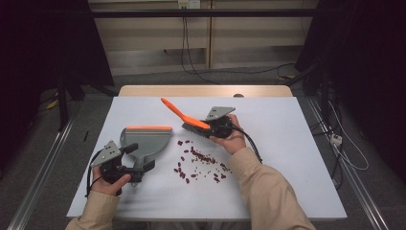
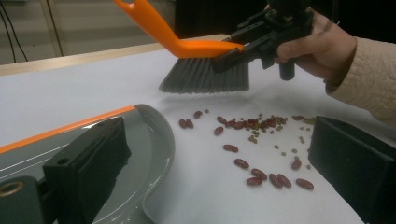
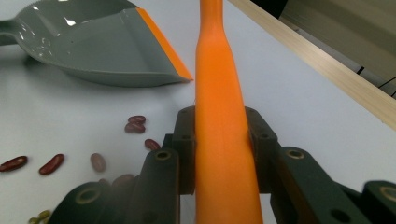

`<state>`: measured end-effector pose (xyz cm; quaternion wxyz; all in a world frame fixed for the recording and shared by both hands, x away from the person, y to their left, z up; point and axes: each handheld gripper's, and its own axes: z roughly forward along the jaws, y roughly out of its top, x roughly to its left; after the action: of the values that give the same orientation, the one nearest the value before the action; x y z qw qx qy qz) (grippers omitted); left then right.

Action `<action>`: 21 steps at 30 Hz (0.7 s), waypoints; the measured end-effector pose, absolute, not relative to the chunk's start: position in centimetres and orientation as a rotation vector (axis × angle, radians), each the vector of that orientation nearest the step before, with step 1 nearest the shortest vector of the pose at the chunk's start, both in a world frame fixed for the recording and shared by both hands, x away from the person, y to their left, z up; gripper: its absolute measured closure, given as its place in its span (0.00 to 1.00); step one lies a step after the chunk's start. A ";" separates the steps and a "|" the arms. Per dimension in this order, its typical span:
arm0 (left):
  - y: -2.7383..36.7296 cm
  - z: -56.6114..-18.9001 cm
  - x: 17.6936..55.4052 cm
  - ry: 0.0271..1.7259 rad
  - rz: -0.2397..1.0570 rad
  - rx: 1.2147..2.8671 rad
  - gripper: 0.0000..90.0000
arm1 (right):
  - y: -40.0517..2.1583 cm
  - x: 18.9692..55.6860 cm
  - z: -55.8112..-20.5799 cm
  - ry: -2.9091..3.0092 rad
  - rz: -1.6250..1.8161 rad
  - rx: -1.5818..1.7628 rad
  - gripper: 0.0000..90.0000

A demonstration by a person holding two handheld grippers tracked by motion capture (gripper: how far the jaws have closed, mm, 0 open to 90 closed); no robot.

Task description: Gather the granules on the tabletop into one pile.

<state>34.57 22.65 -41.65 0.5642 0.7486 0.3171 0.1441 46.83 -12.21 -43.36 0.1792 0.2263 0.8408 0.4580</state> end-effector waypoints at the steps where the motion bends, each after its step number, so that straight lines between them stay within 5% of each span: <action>1: 22.6 -41.7 34.6 0.747 0.339 1.761 0.05 | -12.0 47.0 -43.5 2.383 1.281 0.627 0.79; 21: 22.4 -41.8 34.5 0.735 0.329 1.776 0.05 | -11.0 43.6 -44.0 2.541 1.322 0.396 0.79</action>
<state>34.51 22.40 -41.83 0.5610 0.7539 0.3121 0.1395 43.55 -11.01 -44.00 0.1247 0.1359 0.8718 0.4537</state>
